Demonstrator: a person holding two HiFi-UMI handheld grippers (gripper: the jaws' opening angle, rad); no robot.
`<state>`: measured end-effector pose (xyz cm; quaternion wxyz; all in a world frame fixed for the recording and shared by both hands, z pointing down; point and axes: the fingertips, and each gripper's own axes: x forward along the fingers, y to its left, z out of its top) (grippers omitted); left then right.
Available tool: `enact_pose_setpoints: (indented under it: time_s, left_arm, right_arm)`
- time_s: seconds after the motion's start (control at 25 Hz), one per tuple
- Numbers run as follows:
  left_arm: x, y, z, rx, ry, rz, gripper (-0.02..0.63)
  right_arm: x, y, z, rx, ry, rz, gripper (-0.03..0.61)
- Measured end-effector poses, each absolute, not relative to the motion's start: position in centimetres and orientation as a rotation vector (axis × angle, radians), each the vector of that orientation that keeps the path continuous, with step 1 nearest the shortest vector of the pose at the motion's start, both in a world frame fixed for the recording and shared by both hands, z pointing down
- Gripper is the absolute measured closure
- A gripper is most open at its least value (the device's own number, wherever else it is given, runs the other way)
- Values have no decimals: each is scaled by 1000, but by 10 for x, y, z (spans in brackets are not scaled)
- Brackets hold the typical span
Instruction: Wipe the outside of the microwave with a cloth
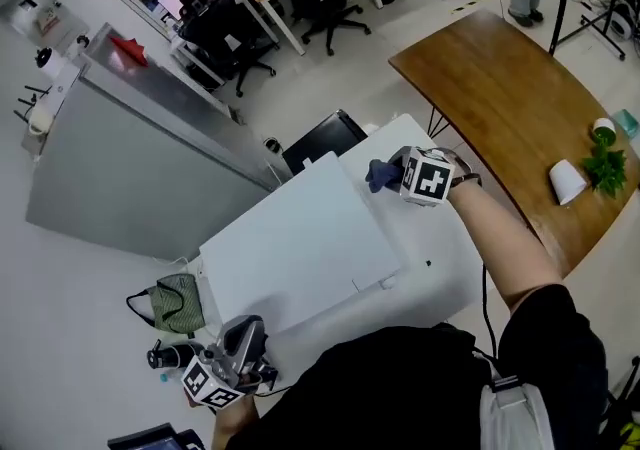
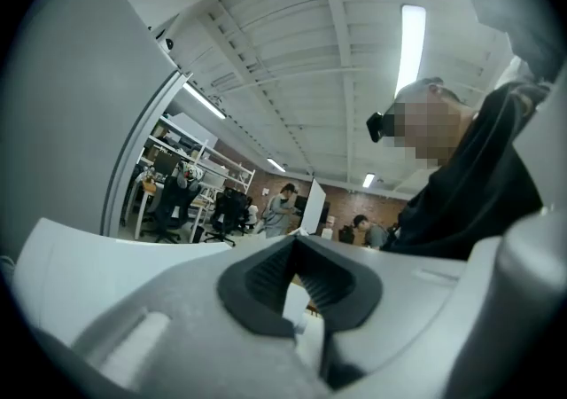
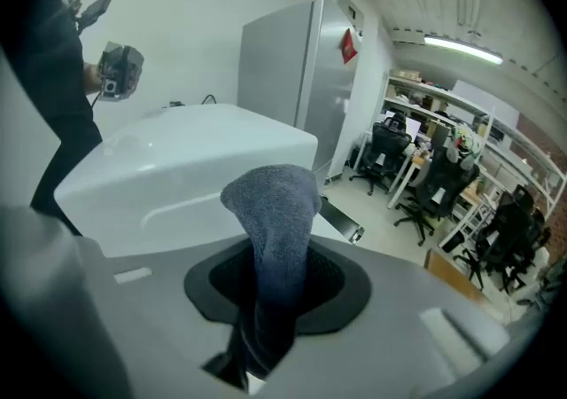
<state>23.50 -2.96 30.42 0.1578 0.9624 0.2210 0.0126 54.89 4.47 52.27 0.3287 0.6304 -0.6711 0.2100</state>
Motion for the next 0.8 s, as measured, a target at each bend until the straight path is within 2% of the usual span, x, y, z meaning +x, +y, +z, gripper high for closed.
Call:
enact_pose_setpoints:
  time_s: [0.28, 0.52, 0.8]
  left_arm:
    - [261, -16, 317, 2779, 546, 185, 611]
    - [280, -20, 297, 2832, 500, 180, 611]
    - [290, -25, 293, 2837, 465, 180, 611]
  right_arm:
    - [561, -20, 531, 1470, -1794, 412, 486]
    - [567, -40, 514, 1367, -1783, 287, 486]
    - [556, -51, 595, 1119, -1717, 317, 486]
